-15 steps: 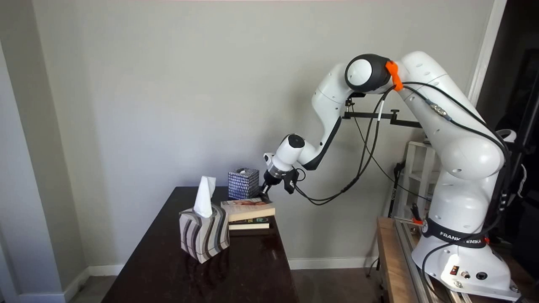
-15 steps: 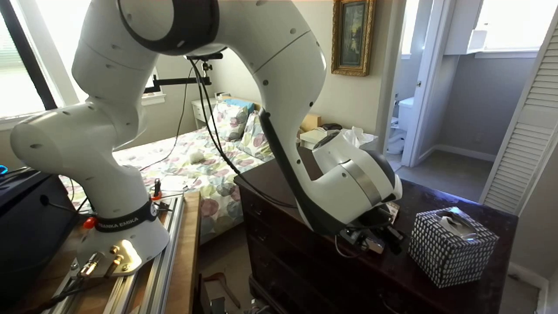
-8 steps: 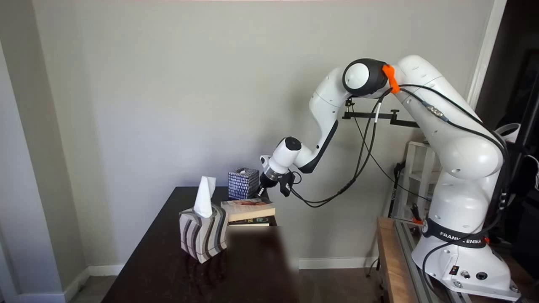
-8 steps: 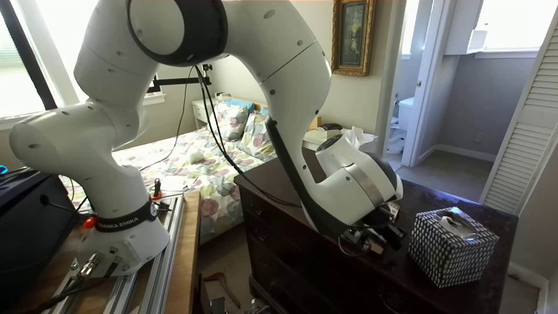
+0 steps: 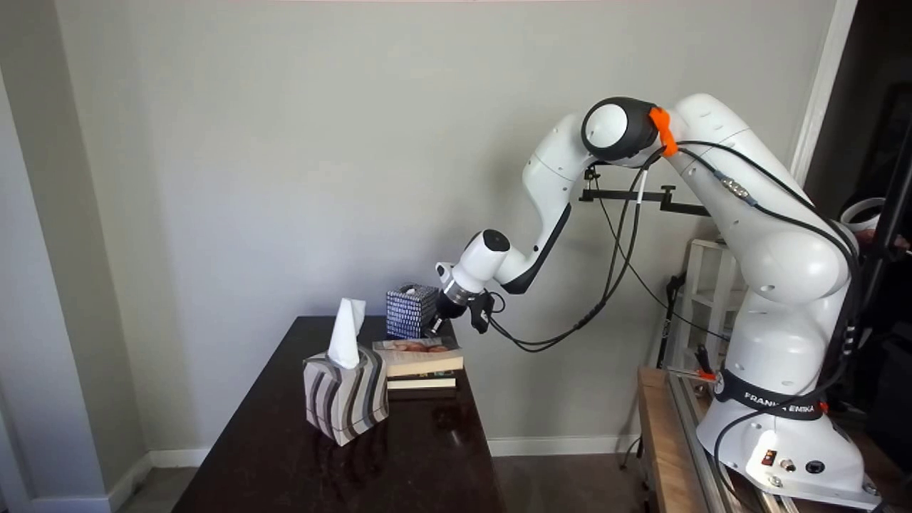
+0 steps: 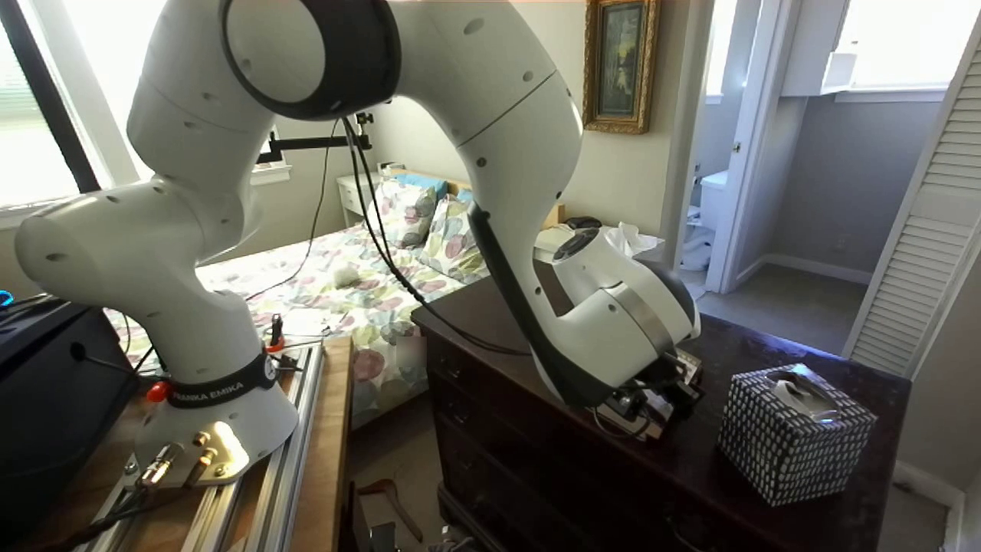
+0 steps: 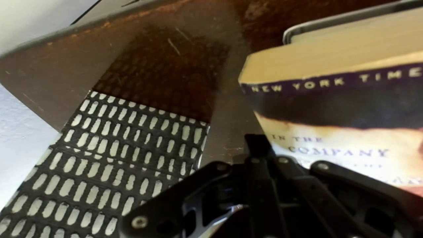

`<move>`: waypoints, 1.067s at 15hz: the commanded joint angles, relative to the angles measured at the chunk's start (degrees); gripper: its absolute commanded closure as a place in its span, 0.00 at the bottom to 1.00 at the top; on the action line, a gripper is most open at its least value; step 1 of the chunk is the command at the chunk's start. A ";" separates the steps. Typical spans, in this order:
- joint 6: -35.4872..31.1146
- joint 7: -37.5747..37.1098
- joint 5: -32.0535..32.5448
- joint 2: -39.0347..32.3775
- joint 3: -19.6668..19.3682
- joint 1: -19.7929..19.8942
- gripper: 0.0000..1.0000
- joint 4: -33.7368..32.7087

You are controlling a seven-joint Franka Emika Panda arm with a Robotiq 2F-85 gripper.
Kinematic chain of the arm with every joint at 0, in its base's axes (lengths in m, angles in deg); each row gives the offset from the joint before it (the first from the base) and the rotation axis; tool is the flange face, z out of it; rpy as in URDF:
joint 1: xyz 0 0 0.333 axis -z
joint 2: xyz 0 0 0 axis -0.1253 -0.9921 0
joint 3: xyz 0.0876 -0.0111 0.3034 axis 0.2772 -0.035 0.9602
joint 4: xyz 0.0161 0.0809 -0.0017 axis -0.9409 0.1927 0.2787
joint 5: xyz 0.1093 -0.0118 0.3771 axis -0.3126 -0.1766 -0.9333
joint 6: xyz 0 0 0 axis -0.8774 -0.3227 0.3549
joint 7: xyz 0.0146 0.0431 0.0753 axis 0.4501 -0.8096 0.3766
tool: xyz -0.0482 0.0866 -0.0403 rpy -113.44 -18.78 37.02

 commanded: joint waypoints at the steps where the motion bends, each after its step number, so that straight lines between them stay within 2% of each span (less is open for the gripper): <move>1: -2.30 0.18 1.25 0.41 0.64 0.91 1.00 0.94; 16: -3.52 0.53 -0.33 2.08 -1.43 -1.76 1.00 4.03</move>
